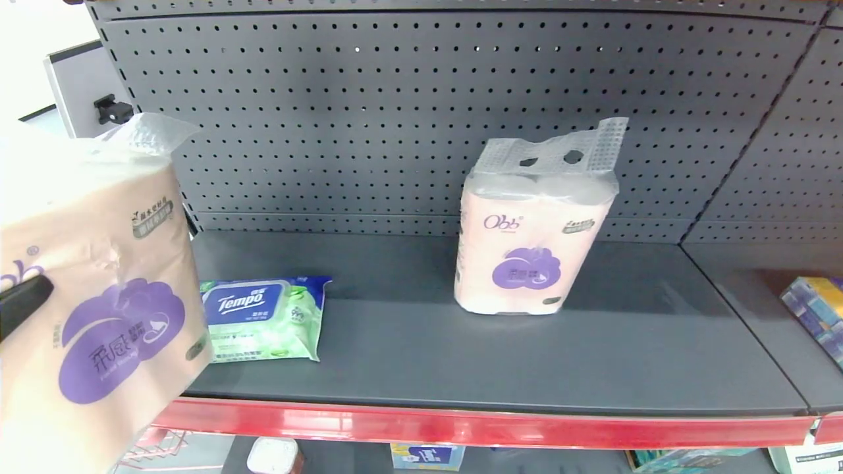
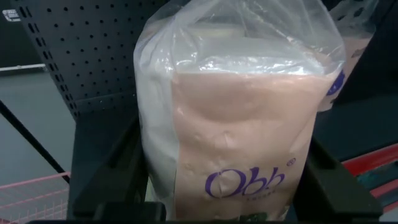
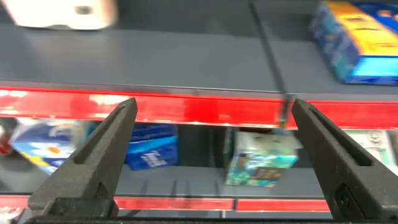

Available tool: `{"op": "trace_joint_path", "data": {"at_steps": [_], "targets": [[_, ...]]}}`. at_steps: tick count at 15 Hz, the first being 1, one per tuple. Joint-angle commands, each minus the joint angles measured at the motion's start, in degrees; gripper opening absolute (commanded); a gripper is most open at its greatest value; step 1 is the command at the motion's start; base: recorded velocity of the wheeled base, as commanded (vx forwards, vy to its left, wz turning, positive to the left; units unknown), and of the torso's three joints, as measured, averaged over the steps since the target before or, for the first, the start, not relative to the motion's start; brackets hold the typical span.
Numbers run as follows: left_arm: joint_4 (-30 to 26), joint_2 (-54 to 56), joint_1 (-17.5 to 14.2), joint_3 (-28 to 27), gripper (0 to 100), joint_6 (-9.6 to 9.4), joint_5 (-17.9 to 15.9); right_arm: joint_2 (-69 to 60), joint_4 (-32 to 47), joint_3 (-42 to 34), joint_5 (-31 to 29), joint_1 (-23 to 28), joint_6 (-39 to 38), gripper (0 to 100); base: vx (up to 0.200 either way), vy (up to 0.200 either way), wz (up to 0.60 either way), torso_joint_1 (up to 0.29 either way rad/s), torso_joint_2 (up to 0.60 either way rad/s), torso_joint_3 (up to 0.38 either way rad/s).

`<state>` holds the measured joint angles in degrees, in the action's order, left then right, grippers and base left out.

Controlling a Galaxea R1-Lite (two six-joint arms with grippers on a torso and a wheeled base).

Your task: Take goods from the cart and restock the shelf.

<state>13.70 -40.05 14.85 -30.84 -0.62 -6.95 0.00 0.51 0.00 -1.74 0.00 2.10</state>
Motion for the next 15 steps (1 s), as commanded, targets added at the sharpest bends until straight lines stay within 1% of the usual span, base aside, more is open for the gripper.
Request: {"op": "trace_joint_path", "data": {"at_steps": [1,2,5,7,8,9,10,12,13,14,15], "targets": [[0.0,-0.1,0.0,0.0,0,0.01,0.0,0.1,0.0,0.0,0.1,0.0,0.0,100,0.000,-0.200,0.00,0.002,0.00,0.002],[0.0,-0.1,0.0,0.0,0,0.01,0.0,0.1,0.0,0.0,0.0,0.0,0.0,100,0.000,-0.200,0.00,0.002,0.00,-0.002],[0.0,-0.4,0.1,0.0,0,-0.08,-0.2,1.7,0.0,0.0,-0.1,0.3,-0.1,100,0.000,0.000,0.00,0.000,0.00,0.000],[0.1,-0.9,0.1,-0.4,0,-0.17,-1.0,0.7,-0.2,0.0,-0.4,0.4,0.4,100,0.000,0.000,0.00,0.000,0.00,0.000],[0.2,-1.4,0.1,-0.9,0,-0.43,-1.0,2.9,0.2,4.1,0.4,0.2,0.8,100,0.000,0.000,0.00,0.000,0.00,0.000],[0.3,-1.6,0.1,-1.3,0,-1.22,-1.1,14.0,0.1,12.7,1.0,0.1,0.0,100,0.000,0.000,0.00,0.000,0.00,0.000],[0.3,-2.0,0.1,-1.1,0,-1.22,-1.1,22.0,-0.4,19.7,2.0,-0.4,-1.9,100,0.000,0.000,0.00,0.000,0.00,0.000],[0.4,-2.5,0.1,-1.1,0,-1.49,-1.1,33.2,-1.0,27.9,7.7,-4.0,-1.5,100,0.000,0.000,0.00,0.000,0.00,0.000],[0.8,-3.3,0.0,-1.3,0,-2.72,-1.0,42.5,-4.9,31.3,11.0,-6.9,-1.2,100,0.000,0.000,0.00,0.000,0.00,0.000],[1.4,-4.2,0.0,-1.7,0,-3.33,-1.0,50.4,-12.0,32.5,12.9,-8.5,-1.1,100,0.000,0.000,0.00,0.000,0.00,0.000],[1.4,-5.1,0.0,-2.2,0,-3.42,-1.0,57.0,-19.2,31.4,14.8,-8.7,-0.4,100,0.000,0.000,0.00,0.000,0.00,0.000]]}}
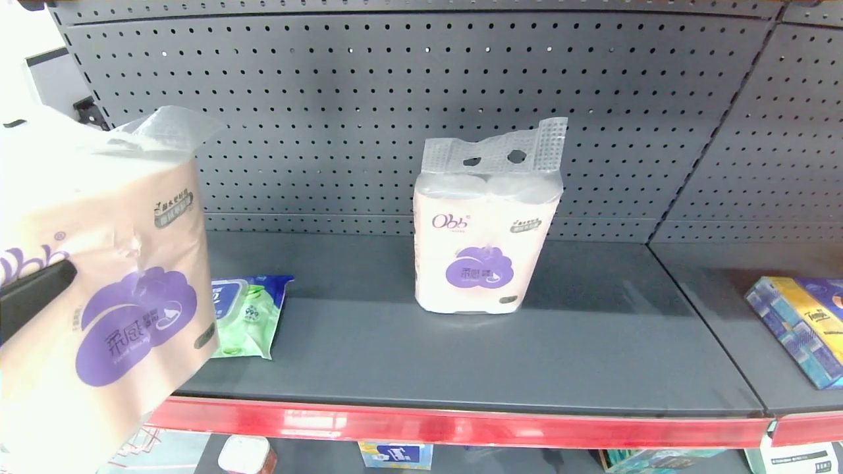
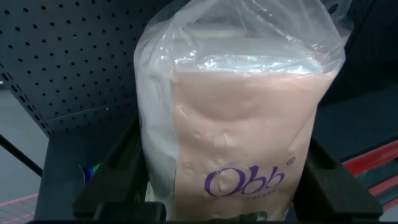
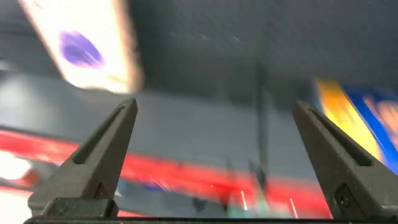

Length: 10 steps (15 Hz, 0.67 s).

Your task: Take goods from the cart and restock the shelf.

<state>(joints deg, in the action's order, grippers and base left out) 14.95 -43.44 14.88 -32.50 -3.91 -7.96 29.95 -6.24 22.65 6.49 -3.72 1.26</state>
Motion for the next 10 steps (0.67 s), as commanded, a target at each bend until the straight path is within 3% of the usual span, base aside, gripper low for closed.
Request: {"op": "trace_joint_path", "data": {"at_steps": [1,2,3,5,10], "targets": [[0.2,-2.6,0.0,-0.8,0,-0.13,0.1,32.5,-18.4,6.8,9.5,-5.0,0.9,100,0.000,0.000,0.00,0.000,0.00,0.000],[0.2,-2.8,0.0,-0.9,0,-0.22,0.1,33.7,-19.7,6.4,10.7,-5.0,0.9,100,0.000,0.000,0.00,0.000,0.00,0.000],[0.3,-4.0,0.1,-1.8,0,-0.39,-0.1,39.0,-21.6,6.5,18.1,-4.7,0.9,100,0.000,0.000,0.00,0.000,0.00,0.000],[0.2,-5.7,0.0,-2.8,0,-0.22,-0.1,44.5,-22.2,7.4,23.1,-4.4,2.4,100,0.000,0.000,0.00,0.000,0.00,0.000],[0.2,-6.5,0.0,-4.9,0,-0.31,0.3,59.3,-22.3,16.7,39.5,-0.7,13.1,100,0.000,0.000,0.00,0.000,0.00,0.000]]}}
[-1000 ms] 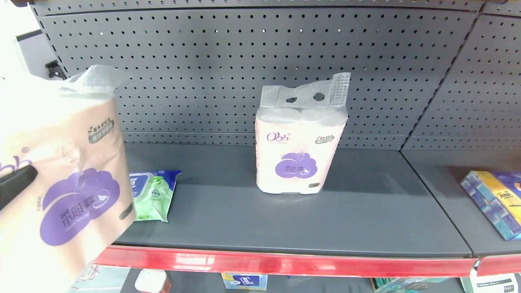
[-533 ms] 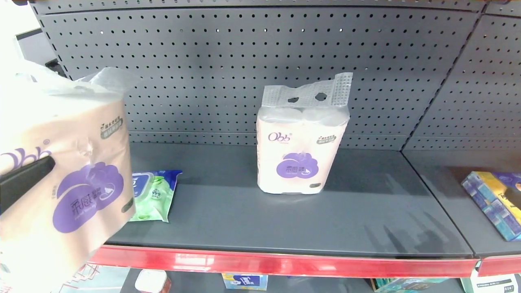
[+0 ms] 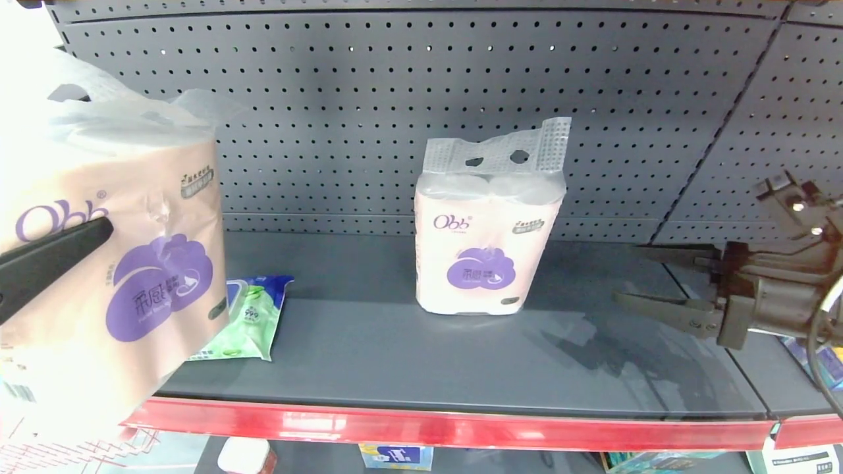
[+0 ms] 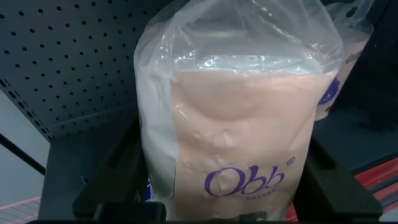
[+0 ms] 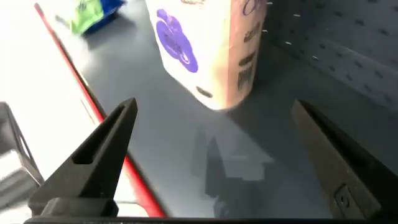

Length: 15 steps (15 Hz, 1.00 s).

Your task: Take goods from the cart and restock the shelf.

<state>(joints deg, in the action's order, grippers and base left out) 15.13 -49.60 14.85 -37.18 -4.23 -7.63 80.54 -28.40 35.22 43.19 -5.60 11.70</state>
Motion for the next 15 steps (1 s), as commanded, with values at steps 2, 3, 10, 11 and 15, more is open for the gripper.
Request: {"op": "trace_joint_path", "data": {"at_steps": [2,3,10,11,15], "targets": [[0.0,-0.3,0.0,-0.3,0,0.01,-0.1,13.1,-0.2,11.3,7.7,0.6,5.2,100,0.000,0.000,0.00,0.000,0.00,0.000],[0.0,-0.8,0.0,-0.6,0,0.01,-0.3,14.9,-0.1,14.3,9.2,-0.1,5.5,100,0.000,0.000,0.00,0.000,0.00,0.000],[0.1,-1.8,0.0,-0.9,0,0.01,-0.4,21.0,-0.1,21.8,10.0,-6.0,6.7,100,0.000,0.000,0.00,0.000,0.00,0.000],[0.1,-1.7,0.0,-0.9,0,0.01,-0.3,21.5,-0.1,21.9,9.9,-5.9,7.4,100,0.000,0.000,0.00,0.000,0.00,0.000],[0.0,-1.6,0.0,-0.9,0,-0.08,-0.3,24.4,-0.1,24.9,10.2,-5.8,8.1,100,0.000,0.000,0.00,0.000,0.00,0.000]]}}
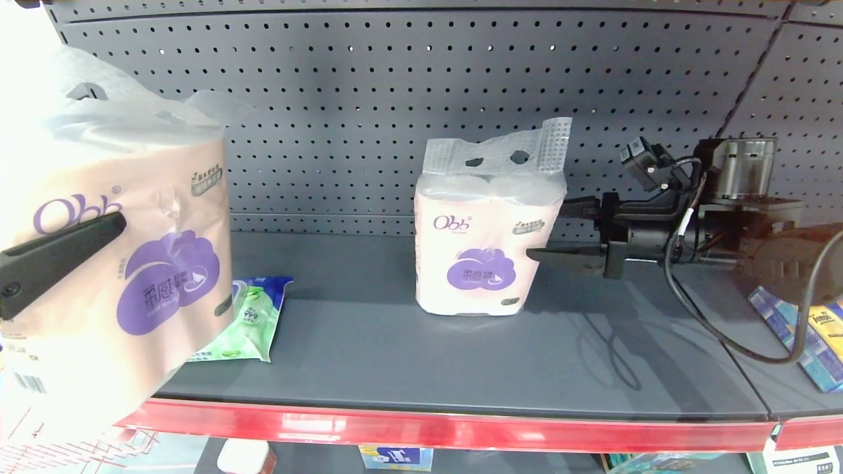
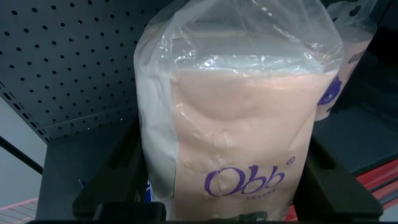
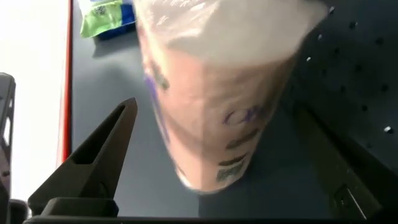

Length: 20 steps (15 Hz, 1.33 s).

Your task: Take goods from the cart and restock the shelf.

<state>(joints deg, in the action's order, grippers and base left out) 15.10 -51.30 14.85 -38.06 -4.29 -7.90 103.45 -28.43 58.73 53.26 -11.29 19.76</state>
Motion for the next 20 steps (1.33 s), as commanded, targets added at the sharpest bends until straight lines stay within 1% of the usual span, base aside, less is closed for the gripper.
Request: {"op": "trace_joint_path", "data": {"at_steps": [1,4,6,9,13,14,18,20], "targets": [[0.1,0.1,0.0,0.0,0,-0.02,0.0,2.5,0.0,2.9,0.4,-0.3,0.0,100,0.000,0.000,0.00,0.000,0.00,0.000],[0.0,0.0,0.0,0.1,0,-0.02,0.0,5.6,0.0,7.3,3.0,-1.0,-0.2,100,0.000,0.000,0.00,0.000,0.00,0.000],[0.0,-0.2,0.0,-0.1,0,-0.02,0.0,6.4,0.0,8.6,3.6,-2.2,-0.4,100,0.000,0.000,0.00,0.000,0.00,0.000],[0.0,-0.2,0.0,0.1,0,-0.02,0.1,6.6,0.0,8.9,3.3,-4.2,-0.4,100,0.000,0.000,0.00,0.000,0.00,0.000],[0.0,0.1,0.0,0.1,0,-0.02,0.1,7.1,0.0,8.9,3.1,-4.2,-0.3,100,0.000,0.000,0.00,0.000,0.00,0.000],[0.0,0.2,0.0,0.4,0,-0.02,0.2,7.6,0.0,9.8,2.9,-4.4,-0.3,0,0.000,0.000,0.00,0.000,0.00,0.000],[0.0,0.2,0.0,0.4,0,-0.02,0.2,7.6,0.0,9.9,2.8,-4.4,-0.4,0,0.000,0.000,0.00,0.000,0.00,0.000],[0.0,0.3,0.0,0.5,0,-0.02,0.1,6.9,0.0,8.2,2.7,-5.1,-0.1,0,0.000,0.000,0.00,0.000,0.00,0.000]]}}
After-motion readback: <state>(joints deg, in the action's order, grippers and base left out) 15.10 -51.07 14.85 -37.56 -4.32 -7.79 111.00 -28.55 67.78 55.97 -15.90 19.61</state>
